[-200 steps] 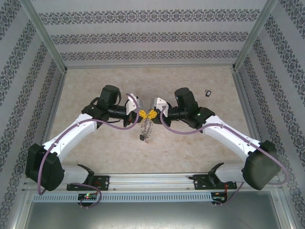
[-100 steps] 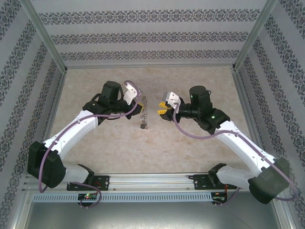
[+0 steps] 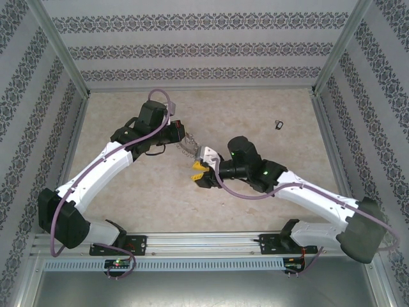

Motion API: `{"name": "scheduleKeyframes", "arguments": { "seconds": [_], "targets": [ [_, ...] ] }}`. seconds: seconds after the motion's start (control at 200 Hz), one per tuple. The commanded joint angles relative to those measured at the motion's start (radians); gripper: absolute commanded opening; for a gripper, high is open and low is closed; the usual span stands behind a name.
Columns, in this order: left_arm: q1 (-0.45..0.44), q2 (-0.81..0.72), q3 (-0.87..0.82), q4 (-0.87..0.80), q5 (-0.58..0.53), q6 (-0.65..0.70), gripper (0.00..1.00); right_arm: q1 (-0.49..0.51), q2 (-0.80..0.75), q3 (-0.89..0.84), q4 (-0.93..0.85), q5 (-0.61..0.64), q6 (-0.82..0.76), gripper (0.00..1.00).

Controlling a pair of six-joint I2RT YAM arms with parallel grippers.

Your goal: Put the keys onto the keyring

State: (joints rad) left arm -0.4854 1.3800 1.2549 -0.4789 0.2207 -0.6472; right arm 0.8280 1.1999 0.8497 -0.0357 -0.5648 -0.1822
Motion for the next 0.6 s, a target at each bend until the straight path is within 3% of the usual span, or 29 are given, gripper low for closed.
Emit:
{"name": "scheduleKeyframes", "arguments": {
  "seconds": [0.0,0.135,0.375,0.6],
  "targets": [
    [-0.018,-0.021,0.027,-0.045,-0.072,-0.250,0.00,0.013,0.063,0.032,0.085,0.082,0.113,0.41],
    [-0.031,-0.034,0.042,-0.087,-0.112,-0.387,0.00,0.013,0.127,0.043,0.132,0.225,0.158,0.44],
    [-0.036,-0.056,0.052,-0.159,-0.097,-0.606,0.00,0.004,0.209,0.038,0.235,0.352,0.136,0.48],
    [-0.039,-0.097,0.030,-0.138,-0.079,-0.674,0.00,-0.061,0.208,-0.008,0.319,0.279,0.140,0.60]
  ]
}}
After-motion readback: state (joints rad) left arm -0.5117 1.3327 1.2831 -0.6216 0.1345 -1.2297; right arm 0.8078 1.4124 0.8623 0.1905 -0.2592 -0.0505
